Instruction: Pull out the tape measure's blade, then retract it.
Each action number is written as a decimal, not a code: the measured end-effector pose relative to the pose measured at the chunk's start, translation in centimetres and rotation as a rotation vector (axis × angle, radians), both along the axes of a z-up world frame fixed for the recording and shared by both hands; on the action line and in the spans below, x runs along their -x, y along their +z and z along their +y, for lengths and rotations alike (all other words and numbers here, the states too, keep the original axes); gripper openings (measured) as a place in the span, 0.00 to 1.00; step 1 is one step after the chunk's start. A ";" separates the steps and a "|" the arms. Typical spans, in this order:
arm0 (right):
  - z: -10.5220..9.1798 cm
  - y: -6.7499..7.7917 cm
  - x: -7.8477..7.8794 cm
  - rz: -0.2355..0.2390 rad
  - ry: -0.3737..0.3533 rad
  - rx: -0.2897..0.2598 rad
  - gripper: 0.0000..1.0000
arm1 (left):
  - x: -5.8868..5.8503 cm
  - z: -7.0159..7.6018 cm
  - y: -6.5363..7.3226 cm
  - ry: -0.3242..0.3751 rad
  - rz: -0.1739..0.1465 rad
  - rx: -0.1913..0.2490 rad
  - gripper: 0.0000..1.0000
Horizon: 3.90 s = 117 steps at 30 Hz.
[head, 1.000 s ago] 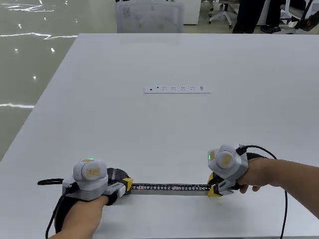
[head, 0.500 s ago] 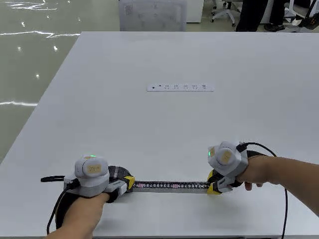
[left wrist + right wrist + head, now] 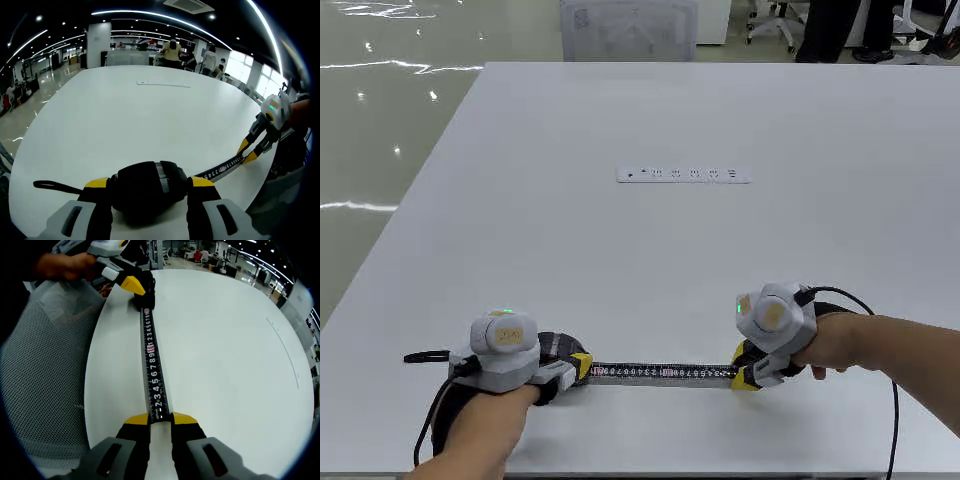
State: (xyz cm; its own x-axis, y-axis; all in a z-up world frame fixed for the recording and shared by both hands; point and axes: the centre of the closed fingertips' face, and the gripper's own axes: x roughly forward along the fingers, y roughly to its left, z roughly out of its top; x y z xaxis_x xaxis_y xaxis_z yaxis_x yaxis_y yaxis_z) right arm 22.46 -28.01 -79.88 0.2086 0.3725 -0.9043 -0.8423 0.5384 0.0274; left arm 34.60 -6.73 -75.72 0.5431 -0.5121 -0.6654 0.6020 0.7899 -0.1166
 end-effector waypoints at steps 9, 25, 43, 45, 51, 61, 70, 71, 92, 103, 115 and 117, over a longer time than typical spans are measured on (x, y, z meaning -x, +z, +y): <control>0.4 0.0 -0.3 0.002 -0.004 -0.006 0.14 | 0.0 0.0 0.0 -0.001 -0.001 0.003 0.56; 1.2 0.0 -0.8 -0.009 -0.010 -0.008 0.14 | 0.2 0.0 0.0 0.001 0.004 0.003 0.56; 2.6 0.2 -1.5 -0.019 0.001 -0.023 0.14 | 0.1 0.0 -0.1 -0.003 0.004 0.002 0.56; 2.6 0.1 -1.6 -0.017 0.000 -0.024 0.14 | 0.1 0.0 -0.1 -0.002 0.005 0.003 0.56; 3.2 0.1 -1.9 -0.016 -0.005 -0.035 0.14 | 0.1 0.0 -0.1 0.001 0.008 0.006 0.56; 4.1 0.1 -2.3 -0.018 -0.005 -0.046 0.14 | 0.1 0.0 -0.1 0.002 0.010 0.007 0.56; 4.6 0.0 -2.6 -0.020 0.004 -0.044 0.14 | 0.1 0.0 -0.1 0.003 0.012 0.009 0.56; 4.6 0.0 -2.7 -0.021 0.005 -0.043 0.14 | 0.1 0.0 -0.1 0.003 0.012 0.009 0.56; 5.8 0.0 -3.2 -0.019 -0.030 -0.070 0.14 | 0.0 0.1 -0.1 0.010 0.022 0.016 0.56; 6.7 0.1 -3.3 -0.025 -0.001 -0.072 0.14 | 0.1 0.2 -0.1 0.007 0.026 0.015 0.56; 8.4 0.0 -3.9 -0.028 -0.010 -0.092 0.14 | 0.2 0.1 0.0 0.007 0.026 0.014 0.56; 8.6 -0.1 -4.1 -0.032 0.002 -0.088 0.14 | 0.2 0.1 0.0 0.008 0.027 0.014 0.56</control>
